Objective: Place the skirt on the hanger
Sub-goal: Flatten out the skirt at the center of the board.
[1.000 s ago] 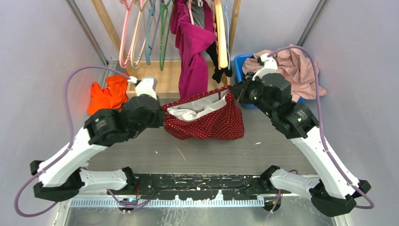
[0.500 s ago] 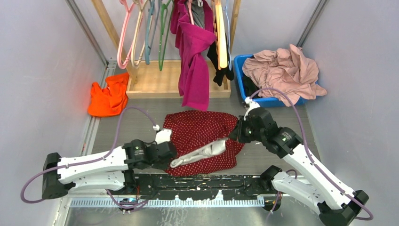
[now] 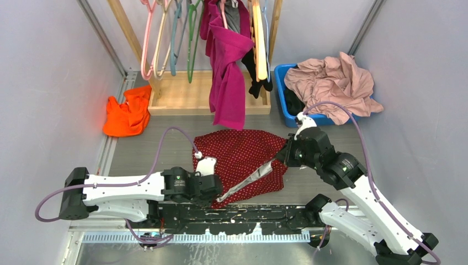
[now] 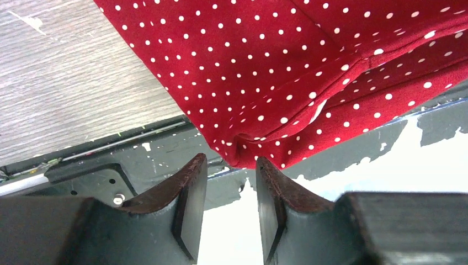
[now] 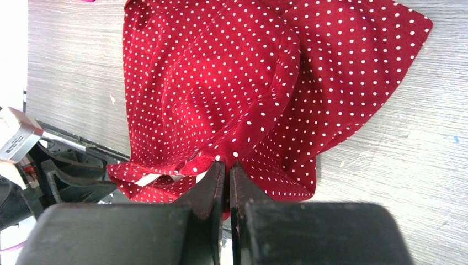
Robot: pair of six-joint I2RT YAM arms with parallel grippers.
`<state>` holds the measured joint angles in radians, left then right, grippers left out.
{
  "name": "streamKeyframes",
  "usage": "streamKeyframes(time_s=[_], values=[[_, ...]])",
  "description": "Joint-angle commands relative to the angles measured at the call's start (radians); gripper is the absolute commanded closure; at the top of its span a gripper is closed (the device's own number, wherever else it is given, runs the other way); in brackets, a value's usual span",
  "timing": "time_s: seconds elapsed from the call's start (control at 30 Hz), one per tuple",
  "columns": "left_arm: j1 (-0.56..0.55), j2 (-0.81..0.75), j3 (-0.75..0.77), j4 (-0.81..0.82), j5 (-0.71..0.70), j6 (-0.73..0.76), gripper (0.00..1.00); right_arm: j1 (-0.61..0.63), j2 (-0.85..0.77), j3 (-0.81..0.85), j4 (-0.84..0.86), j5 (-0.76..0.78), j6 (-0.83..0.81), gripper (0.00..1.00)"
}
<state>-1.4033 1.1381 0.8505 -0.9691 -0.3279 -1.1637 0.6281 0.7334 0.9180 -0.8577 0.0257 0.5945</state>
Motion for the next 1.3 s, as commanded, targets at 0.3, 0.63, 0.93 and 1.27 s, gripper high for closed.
streamKeyframes(time_s=[0.3,0.63,0.93,1.27], values=[[-0.069,0.123,0.092,0.029,0.025,-0.030,0.59,-0.004,-0.014,0.039,0.003,0.053,-0.035,0.99],[-0.111,0.162,0.093,0.044,0.030,-0.050,0.59,-0.003,-0.008,0.027,0.014,0.048,-0.042,0.99],[-0.187,0.252,0.132,0.086,-0.004,0.007,0.40,-0.004,0.001,0.019,0.028,0.040,-0.039,0.99],[-0.184,0.325,0.127,-0.071,-0.223,-0.082,0.55,-0.004,-0.001,0.019,0.025,0.040,-0.037,0.99]])
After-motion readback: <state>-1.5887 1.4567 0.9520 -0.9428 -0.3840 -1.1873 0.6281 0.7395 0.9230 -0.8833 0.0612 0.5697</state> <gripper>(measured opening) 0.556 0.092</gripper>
